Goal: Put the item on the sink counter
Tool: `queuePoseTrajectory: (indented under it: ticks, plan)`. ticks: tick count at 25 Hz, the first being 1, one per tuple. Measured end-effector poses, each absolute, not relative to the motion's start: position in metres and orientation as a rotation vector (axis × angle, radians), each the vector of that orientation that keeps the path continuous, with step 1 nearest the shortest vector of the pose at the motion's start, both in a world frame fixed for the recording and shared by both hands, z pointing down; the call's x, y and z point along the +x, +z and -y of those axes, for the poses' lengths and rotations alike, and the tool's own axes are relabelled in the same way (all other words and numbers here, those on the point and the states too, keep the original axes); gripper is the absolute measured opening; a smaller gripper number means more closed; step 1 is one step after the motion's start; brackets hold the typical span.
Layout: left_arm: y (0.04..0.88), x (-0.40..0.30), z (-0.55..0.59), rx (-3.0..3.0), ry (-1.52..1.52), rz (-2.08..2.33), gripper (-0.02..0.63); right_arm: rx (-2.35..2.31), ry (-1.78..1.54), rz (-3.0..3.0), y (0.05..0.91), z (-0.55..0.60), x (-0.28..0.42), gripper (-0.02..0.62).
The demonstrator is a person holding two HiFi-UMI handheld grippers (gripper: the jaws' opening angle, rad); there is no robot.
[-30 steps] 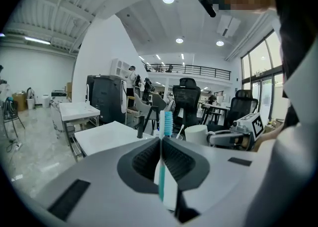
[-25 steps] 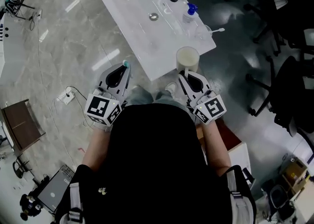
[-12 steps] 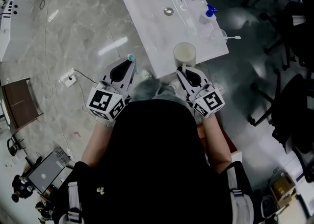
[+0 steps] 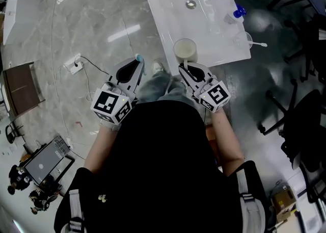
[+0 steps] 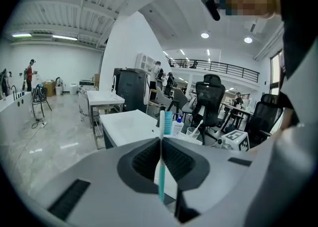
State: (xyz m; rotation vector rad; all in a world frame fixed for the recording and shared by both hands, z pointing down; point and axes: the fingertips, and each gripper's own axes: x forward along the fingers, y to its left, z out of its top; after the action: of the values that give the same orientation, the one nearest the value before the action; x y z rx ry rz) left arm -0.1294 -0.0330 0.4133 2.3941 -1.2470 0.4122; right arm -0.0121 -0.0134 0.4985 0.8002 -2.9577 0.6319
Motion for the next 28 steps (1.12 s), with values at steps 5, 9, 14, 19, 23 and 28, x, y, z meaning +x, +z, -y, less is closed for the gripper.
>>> queuePoseTrajectory:
  ticks: [5,9,14,19,23,28]
  plan:
    - [0.418,-0.140,0.026,2.363,0.420,1.267,0.031,0.724,0.664,2.956,0.511,0.010,-0.031,0.048]
    - [0.421,-0.144,0.023,2.353,0.425,1.277,0.031,0.688,0.673,2.951,0.520,0.009,-0.039,0.048]
    - [0.423,-0.149,0.018,2.341,0.430,1.281,0.031,0.657,0.699,2.932,0.532,0.003,-0.044,0.048]
    - [0.426,-0.148,0.017,2.335,0.430,1.280,0.031,0.655,0.715,2.916,0.545,-0.002,-0.043,0.048]
    - [0.427,-0.147,0.019,2.335,0.435,1.274,0.031,0.683,0.716,2.922,0.544,-0.001,-0.039,0.048]
    - [0.430,-0.142,0.022,2.341,0.447,1.253,0.031,0.708,0.763,2.864,0.563,-0.004,-0.029,0.048]
